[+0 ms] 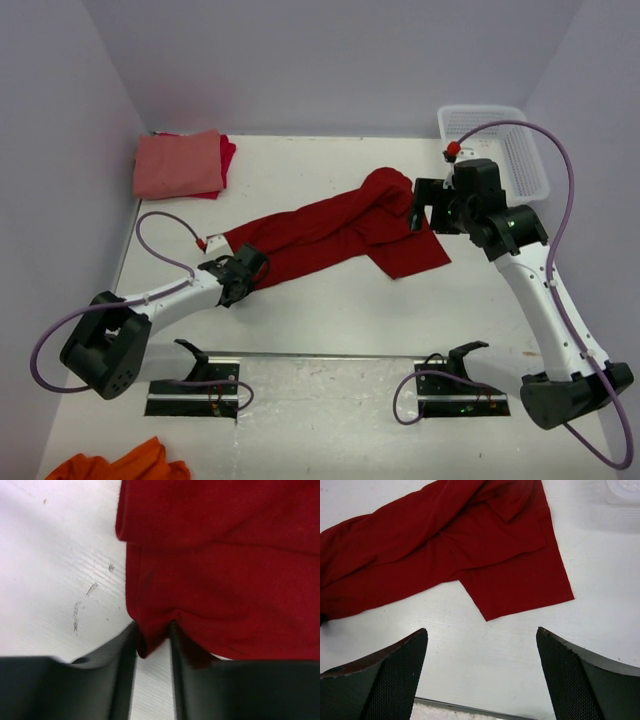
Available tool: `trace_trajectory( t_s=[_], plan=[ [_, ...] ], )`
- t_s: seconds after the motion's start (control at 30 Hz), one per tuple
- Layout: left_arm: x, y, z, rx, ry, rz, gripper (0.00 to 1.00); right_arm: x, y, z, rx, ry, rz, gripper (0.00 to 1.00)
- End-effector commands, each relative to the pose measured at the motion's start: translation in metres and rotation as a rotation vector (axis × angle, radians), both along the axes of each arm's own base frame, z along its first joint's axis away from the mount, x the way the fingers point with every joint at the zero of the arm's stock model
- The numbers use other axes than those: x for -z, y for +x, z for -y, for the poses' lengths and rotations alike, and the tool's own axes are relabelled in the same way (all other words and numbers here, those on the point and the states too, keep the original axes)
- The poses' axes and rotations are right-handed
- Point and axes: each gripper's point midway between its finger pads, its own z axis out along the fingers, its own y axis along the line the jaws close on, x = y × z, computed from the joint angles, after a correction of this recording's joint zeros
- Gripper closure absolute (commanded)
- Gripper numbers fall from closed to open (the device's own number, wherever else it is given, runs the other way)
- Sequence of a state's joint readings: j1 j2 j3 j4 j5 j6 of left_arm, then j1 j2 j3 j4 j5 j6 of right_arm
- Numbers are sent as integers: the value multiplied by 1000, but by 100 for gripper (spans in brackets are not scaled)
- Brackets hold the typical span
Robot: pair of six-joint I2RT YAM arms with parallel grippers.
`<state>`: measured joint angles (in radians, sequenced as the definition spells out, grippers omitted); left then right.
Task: Fold and stack the t-shirts
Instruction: Flatten out the tshirt
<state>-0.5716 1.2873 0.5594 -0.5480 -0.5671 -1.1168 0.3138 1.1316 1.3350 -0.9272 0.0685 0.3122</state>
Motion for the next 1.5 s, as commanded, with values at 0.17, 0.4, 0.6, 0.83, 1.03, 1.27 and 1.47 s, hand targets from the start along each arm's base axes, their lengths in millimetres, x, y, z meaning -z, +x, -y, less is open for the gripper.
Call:
trace_trajectory(
  t_s=[0.17,0.4,0.6,0.83,1.03,1.27,1.47],
  plan=[
    [10,-4,1,35,2,-35,100,-8,-7,-1,11,37,19,13],
    [-6,-8,4,61,-38,-13,100,37,-29,10,346,265,6,14],
    [-31,-7,3,84,-63,58,100,80,-41,25,606,381,-17,11],
    [-32,-12,6,114,-98,69,100,121,-27,39,783,301,-167,9],
    [-41,-13,7,137,-116,101,100,180,-12,69,948,283,-319,9],
    [-50,-7,15,164,-146,125,100,198,4,98,996,262,-406,14],
    [-50,-8,20,184,-168,123,100,214,17,94,962,232,-497,26]
  ],
)
